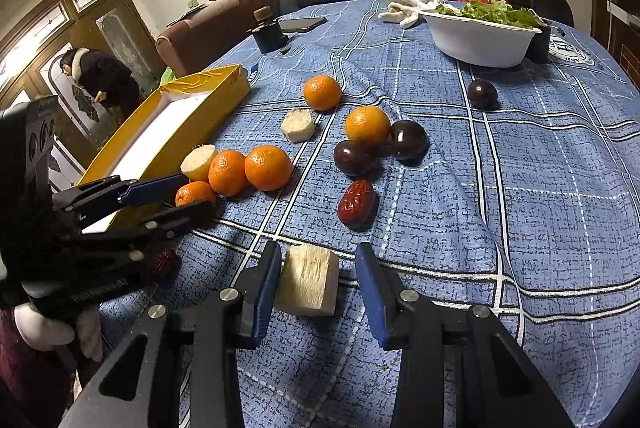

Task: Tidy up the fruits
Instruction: 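Grasp an orange with the left gripper while the right gripper grasps a pale yam cube, then carry the orange and yam cube over the tray and open both grippers, then grasp a red date with the right gripper while the left gripper moves toward an orange, then grasp an orange with the left gripper while the right gripper holds the red date, then carry the orange and red date over the tray and open both grippers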

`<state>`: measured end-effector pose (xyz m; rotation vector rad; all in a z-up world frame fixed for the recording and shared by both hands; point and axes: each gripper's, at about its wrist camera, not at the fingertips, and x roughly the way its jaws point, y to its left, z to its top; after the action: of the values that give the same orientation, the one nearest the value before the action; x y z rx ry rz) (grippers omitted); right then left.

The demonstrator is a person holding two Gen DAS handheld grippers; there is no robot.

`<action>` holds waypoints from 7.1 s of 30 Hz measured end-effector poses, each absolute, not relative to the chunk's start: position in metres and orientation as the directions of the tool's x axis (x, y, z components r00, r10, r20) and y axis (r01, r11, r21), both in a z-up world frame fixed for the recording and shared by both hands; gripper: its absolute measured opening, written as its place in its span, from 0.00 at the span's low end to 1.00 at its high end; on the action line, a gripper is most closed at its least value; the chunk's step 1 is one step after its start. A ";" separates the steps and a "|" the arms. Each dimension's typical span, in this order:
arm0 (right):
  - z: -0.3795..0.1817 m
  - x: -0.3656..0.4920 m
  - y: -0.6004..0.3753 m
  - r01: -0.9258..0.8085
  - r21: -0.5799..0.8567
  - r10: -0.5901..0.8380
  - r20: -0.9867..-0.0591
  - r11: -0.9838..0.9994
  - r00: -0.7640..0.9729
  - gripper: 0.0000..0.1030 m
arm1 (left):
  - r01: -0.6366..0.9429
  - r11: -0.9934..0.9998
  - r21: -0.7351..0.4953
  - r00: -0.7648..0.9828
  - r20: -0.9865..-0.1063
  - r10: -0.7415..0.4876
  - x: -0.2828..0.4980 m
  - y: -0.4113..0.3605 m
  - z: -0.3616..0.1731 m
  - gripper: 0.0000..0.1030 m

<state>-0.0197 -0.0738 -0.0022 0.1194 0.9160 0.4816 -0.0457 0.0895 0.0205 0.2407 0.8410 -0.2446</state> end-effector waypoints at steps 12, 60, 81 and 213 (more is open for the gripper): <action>-0.002 -0.020 -0.076 -0.346 0.304 0.451 -0.725 0.888 0.521 0.40 | 0.174 0.979 -0.103 0.700 -0.687 -0.196 -0.069 0.145 0.055 0.27; 0.026 -0.042 0.198 -0.680 0.184 0.518 -0.791 0.709 0.326 0.35 | -0.280 0.852 -0.442 0.744 -0.661 -0.098 -0.133 0.372 0.050 0.60; 0.084 -0.022 -0.035 -0.273 0.274 0.387 -0.644 0.922 0.660 0.89 | -0.166 0.878 -0.448 0.788 -0.596 -0.156 -0.140 0.326 0.084 0.74; 0.041 0.012 0.174 -0.543 0.485 0.674 -0.705 0.685 0.221 0.22 | -0.140 0.940 -0.312 0.693 -0.708 -0.132 -0.069 0.338 0.044 0.33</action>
<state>0.0124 0.1742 0.0410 0.1449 1.0523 0.8454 -0.0694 0.3378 0.0443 -0.3582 0.8093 0.0046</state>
